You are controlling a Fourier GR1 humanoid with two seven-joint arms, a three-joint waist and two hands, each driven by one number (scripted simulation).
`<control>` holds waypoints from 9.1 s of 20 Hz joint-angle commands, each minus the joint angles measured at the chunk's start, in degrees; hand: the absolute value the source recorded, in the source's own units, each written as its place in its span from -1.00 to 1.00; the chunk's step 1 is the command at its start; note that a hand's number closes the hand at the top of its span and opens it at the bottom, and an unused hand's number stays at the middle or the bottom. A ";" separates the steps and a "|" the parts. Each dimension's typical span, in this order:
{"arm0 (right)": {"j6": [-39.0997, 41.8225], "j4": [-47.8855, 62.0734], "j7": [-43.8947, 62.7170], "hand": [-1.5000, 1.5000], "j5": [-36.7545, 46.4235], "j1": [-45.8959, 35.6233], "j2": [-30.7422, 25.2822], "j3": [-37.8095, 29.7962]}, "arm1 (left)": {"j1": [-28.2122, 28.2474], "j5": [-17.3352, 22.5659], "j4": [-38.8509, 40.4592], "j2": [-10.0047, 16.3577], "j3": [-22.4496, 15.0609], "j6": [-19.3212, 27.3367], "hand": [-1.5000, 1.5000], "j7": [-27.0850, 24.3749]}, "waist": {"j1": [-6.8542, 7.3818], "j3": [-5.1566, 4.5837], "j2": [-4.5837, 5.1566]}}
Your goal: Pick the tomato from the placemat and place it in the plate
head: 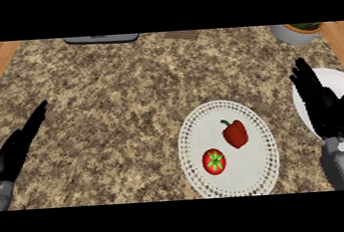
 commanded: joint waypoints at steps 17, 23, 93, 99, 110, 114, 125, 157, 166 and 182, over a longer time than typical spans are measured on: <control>32.47 20.95 -50.80 -1.00 13.00 -7.07 -4.52 16.18 | -7.47 8.05 -1.70 -15.76 1.44 4.96 0.00 6.75 | 1.15 2.06 1.02; 30.00 26.32 -56.65 -1.00 22.06 -11.34 -8.07 19.01 | -6.47 6.91 -4.36 -14.28 2.42 4.51 0.00 9.30 | 0.54 1.95 0.49; 15.82 6.19 -14.18 1.00 67.11 0.99 10.43 8.72 | -1.85 -1.68 -5.72 -21.03 16.15 -6.60 0.00 10.37 | -2.22 1.82 -0.20; 3.05 -9.30 -13.79 1.00 64.52 3.24 10.43 0.32 | -2.07 -2.53 -5.02 -22.69 15.43 -5.26 0.00 9.96 | -3.44 1.84 -0.34; 1.08 -21.81 -4.89 1.00 57.32 9.30 10.00 -13.06 | -7.63 -2.75 -3.92 -21.89 16.25 -5.89 0.00 13.12 | -1.21 1.89 0.37; 2.74 -11.86 -6.19 1.00 49.79 1.03 4.54 -21.65 | -7.11 -3.05 -2.12 -23.26 15.92 -6.40 0.00 10.54 | -0.57 1.89 0.50; -4.24 20.32 -22.21 1.00 49.05 -4.78 -7.41 -28.63 | -5.02 -3.85 -7.21 -24.47 15.14 -6.39 0.00 13.95 | 0.12 1.93 0.52; 40.72 49.83 -37.84 -1.00 18.90 -13.89 -22.08 -42.42 | -5.33 -4.86 -5.17 -24.23 16.84 -7.20 0.00 11.14 | -0.74 1.89 0.30; 40.41 58.64 -47.56 -1.00 17.92 -12.46 -27.98 -40.59 | -2.05 -4.87 -7.68 -24.74 16.73 -8.60 0.00 11.19 | 0.23 1.99 0.64; 37.40 67.50 -52.99 -1.00 19.78 -11.48 -34.96 -36.93 | -5.68 -5.16 -5.03 -24.53 17.57 -9.02 0.00 10.99 | 0.88 2.17 0.94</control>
